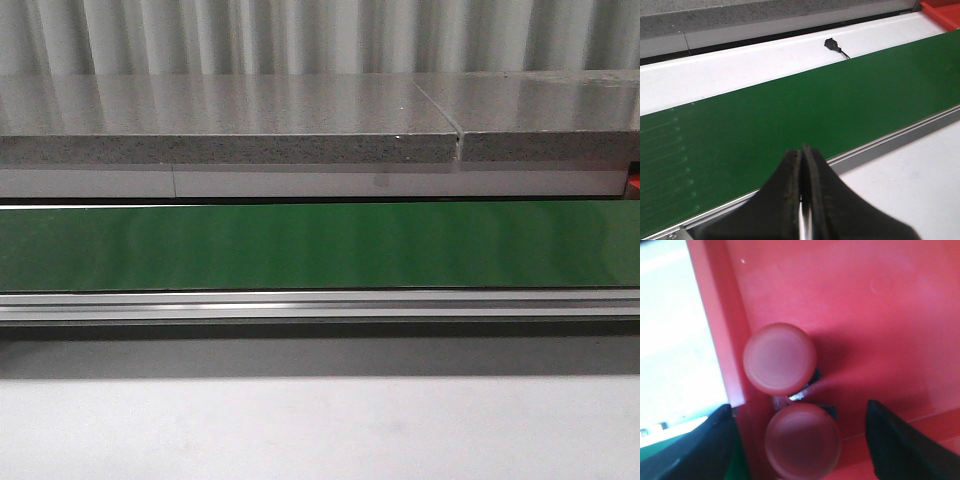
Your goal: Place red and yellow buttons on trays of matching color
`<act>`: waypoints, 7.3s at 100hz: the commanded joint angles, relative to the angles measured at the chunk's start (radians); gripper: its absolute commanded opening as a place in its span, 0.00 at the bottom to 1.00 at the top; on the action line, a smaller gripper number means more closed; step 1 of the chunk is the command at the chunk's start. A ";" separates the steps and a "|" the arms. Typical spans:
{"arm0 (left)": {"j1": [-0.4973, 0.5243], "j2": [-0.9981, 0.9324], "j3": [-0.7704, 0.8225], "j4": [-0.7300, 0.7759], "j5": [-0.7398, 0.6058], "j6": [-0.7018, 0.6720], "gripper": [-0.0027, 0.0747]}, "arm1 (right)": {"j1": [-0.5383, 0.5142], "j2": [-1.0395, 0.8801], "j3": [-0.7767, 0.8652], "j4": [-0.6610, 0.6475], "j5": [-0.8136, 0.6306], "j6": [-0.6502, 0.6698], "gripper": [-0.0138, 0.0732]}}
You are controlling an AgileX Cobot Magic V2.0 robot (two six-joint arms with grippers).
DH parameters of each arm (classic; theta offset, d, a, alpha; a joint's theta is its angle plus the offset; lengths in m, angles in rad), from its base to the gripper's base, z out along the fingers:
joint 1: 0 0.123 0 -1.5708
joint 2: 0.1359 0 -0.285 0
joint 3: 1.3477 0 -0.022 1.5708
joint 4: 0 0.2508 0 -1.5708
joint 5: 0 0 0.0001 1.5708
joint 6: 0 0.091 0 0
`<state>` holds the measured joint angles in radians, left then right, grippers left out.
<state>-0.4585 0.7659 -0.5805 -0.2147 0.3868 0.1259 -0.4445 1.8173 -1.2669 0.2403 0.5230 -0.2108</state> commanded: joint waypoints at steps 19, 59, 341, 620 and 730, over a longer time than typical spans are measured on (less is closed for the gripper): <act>-0.009 -0.004 -0.028 -0.016 -0.063 -0.011 0.01 | -0.002 -0.189 -0.033 0.009 0.000 -0.005 0.76; -0.009 -0.004 -0.028 -0.016 -0.063 -0.011 0.01 | 0.141 -0.392 -0.031 0.014 0.062 -0.005 0.11; 0.494 0.158 -0.249 -0.077 0.235 -0.007 0.09 | 0.525 -1.362 0.716 0.005 -0.108 -0.016 0.08; 0.983 1.177 -0.934 0.121 0.730 -0.134 0.27 | 0.525 -1.362 0.718 0.006 -0.108 -0.016 0.08; 0.697 0.912 -0.935 0.081 0.799 -0.043 0.27 | 0.525 -1.362 0.718 0.006 -0.108 -0.016 0.08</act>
<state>0.2588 1.7026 -1.4830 -0.1185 1.1964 0.0803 0.0783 0.4555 -0.5254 0.2418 0.4877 -0.2163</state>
